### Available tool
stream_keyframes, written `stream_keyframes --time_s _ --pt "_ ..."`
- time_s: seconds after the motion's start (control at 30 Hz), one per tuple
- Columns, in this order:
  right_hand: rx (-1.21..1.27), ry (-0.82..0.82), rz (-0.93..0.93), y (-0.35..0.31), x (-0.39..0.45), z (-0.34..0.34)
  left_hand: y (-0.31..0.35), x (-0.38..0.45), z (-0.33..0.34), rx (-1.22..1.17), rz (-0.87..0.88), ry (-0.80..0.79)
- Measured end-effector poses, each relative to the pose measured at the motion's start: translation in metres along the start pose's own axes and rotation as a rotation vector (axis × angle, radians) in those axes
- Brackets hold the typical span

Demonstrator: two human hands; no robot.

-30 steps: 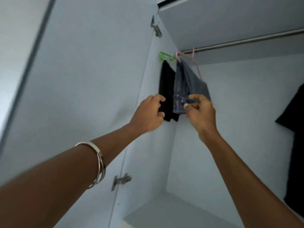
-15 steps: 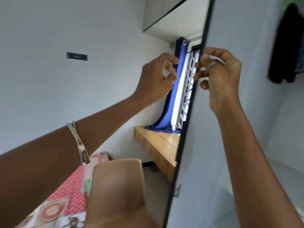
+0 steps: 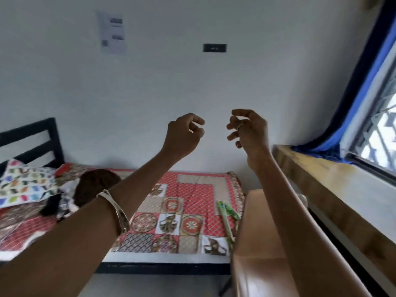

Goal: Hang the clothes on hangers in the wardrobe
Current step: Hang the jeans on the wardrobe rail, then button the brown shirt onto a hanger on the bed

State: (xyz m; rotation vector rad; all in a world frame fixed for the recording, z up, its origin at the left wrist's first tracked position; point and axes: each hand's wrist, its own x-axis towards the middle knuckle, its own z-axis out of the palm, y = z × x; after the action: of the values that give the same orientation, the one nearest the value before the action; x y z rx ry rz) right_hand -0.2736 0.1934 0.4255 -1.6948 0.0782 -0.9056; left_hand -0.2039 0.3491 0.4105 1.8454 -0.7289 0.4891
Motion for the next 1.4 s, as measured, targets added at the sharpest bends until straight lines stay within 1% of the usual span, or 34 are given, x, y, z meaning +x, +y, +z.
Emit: stream_keyframes --time_s 0.03,0.07,0.1,0.13,0.17,0.2,0.23,0.27,0.33,0.37,0.4,0.43,0.47,0.53,0.57,0.6,0.63,0.67,0.7,0.83,0.87,0.93,0.97,1.0,1.07,1.1,1.13,1.17,1.2,1.23,1.27,1.3,1.33,1.4 --pt "0.026 -0.063 0.023 0.019 0.001 0.048 -0.039 0.003 -0.027 0.035 -0.050 0.016" --pt "0.026 -0.086 0.050 0.029 0.001 0.075 -0.060 0.004 -0.043 0.068 -0.050 0.015" --pt "0.040 -0.079 0.039 0.034 0.002 0.078 -0.063 0.007 -0.042 0.073 -0.050 0.010" --pt "0.031 -0.163 0.071 0.054 0.003 0.125 -0.103 0.007 -0.066 0.112 -0.118 0.043" --pt "0.047 -0.214 0.095 0.066 0.002 0.155 -0.129 0.006 -0.080 0.146 -0.143 0.053" --pt "0.016 -0.220 0.090 0.066 0.000 0.157 -0.135 0.006 -0.078 0.140 -0.160 0.032" --pt "0.070 -0.298 0.111 0.093 0.007 0.211 -0.182 0.013 -0.099 0.178 -0.235 0.065" --pt "0.059 -0.337 0.128 0.110 0.012 0.243 -0.210 0.017 -0.113 0.199 -0.276 0.079" --pt "0.080 -0.338 0.109 0.112 0.013 0.251 -0.228 0.015 -0.115 0.203 -0.292 0.056" --pt "0.133 -0.390 0.129 0.137 0.024 0.299 -0.265 0.025 -0.132 0.227 -0.345 0.087" --pt "0.125 -0.413 0.165 0.151 0.030 0.324 -0.290 0.032 -0.141 0.243 -0.366 0.094" --pt "0.140 -0.419 0.162 0.154 0.031 0.328 -0.299 0.030 -0.140 0.262 -0.364 0.082" --pt "0.126 -0.480 0.193 0.171 0.036 0.361 -0.332 0.034 -0.153 0.291 -0.413 0.074" --pt "0.112 -0.529 0.237 0.199 0.046 0.411 -0.380 0.046 -0.167 0.305 -0.480 0.061" --pt "0.122 -0.569 0.256 0.211 0.049 0.429 -0.402 0.047 -0.173 0.322 -0.507 0.061" --pt "0.102 -0.579 0.249 0.215 0.047 0.429 -0.407 0.042 -0.173 0.322 -0.537 0.044" --pt "0.109 -0.620 0.272 0.232 0.054 0.460 -0.439 0.050 -0.183 0.325 -0.577 0.041" --pt "0.073 -0.637 0.295 0.242 0.058 0.478 -0.459 0.053 -0.189 0.334 -0.619 0.040" --pt "0.074 -0.643 0.298 0.245 0.055 0.480 -0.463 0.047 -0.191 0.330 -0.637 0.044" --pt "-0.011 -0.723 0.412 0.307 0.073 0.552 -0.560 0.056 -0.209 0.258 -0.873 0.089" --pt "-0.034 -0.726 0.428 0.309 0.073 0.553 -0.564 0.053 -0.210 0.243 -0.916 0.104" --pt "-0.082 -0.736 0.482 0.346 0.081 0.588 -0.613 0.058 -0.214 0.206 -0.991 0.141" --pt "-0.083 -0.730 0.496 0.354 0.081 0.589 -0.616 0.056 -0.214 0.192 -1.009 0.150" --pt "-0.121 -0.769 0.541 0.380 0.085 0.617 -0.651 0.060 -0.217 0.189 -1.069 0.155" --pt "-0.196 -0.787 0.587 0.427 0.093 0.667 -0.714 0.070 -0.222 0.180 -1.143 0.184" --pt "-0.220 -0.789 0.614 0.451 0.093 0.685 -0.737 0.072 -0.224 0.183 -1.174 0.201" --pt "-0.232 -0.793 0.623 0.455 0.092 0.685 -0.739 0.069 -0.222 0.168 -1.195 0.219" --pt "-0.255 -0.803 0.669 0.488 0.094 0.714 -0.777 0.073 -0.223 0.165 -1.240 0.205" --pt "-0.309 -0.799 0.683 0.505 0.096 0.731 -0.798 0.080 -0.222 0.171 -1.281 0.214" --pt "-0.341 -0.828 0.696 0.539 0.095 0.762 -0.838 0.084 -0.225 0.183 -1.336 0.209" --pt "-0.391 -0.846 0.732 0.557 0.093 0.778 -0.858 0.084 -0.228 0.189 -1.390 0.191" --pt "-0.415 -0.863 0.733 0.558 0.090 0.776 -0.858 0.078 -0.225 0.183 -1.399 0.188" --pt "-0.450 -0.898 0.779 0.580 0.091 0.804 -0.890 0.081 -0.232 0.184 -1.440 0.169" --pt "-0.482 -0.950 0.791 0.624 0.090 0.850 -0.947 0.089 -0.242 0.193 -1.498 0.183"
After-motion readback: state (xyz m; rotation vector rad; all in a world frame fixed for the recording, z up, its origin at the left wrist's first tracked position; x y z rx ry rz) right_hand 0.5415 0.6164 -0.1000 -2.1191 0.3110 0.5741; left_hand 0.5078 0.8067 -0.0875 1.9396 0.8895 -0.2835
